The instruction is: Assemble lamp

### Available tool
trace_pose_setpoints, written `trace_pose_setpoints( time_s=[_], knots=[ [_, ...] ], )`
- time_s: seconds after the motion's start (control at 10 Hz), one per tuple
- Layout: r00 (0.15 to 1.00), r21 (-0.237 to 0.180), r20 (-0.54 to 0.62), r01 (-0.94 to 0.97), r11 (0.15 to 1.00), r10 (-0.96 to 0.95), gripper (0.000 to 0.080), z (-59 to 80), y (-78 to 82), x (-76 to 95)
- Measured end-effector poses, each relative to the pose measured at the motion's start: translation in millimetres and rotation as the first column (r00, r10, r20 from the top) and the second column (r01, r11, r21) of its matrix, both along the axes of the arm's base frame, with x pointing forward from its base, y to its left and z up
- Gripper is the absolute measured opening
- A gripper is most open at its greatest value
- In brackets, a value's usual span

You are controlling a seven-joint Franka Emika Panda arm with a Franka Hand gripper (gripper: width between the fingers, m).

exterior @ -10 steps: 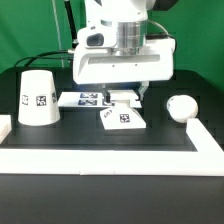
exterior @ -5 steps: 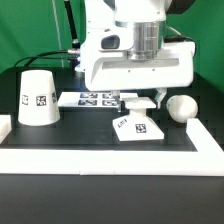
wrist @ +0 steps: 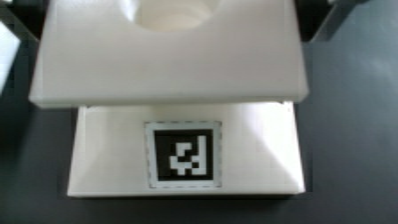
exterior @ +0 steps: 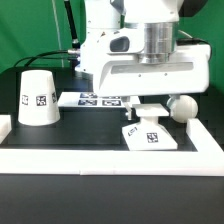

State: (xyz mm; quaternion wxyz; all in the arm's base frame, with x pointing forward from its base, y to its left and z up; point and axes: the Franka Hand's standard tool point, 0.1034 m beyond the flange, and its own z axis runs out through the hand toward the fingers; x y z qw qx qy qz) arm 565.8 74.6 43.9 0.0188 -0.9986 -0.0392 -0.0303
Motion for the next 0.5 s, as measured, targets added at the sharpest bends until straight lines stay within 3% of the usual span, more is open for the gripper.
trace_pose_setpoints(
  time_s=[0.2, 0.5],
  knots=[
    [0.999, 0.002, 0.035, -0.018, 1.0, 0.018, 0.0537, 0.6, 5.4, 14.9],
    [0.998, 0.001, 0.049, -0.034, 0.999, 0.034, 0.0537, 0.7, 6.6, 14.5]
  ],
)
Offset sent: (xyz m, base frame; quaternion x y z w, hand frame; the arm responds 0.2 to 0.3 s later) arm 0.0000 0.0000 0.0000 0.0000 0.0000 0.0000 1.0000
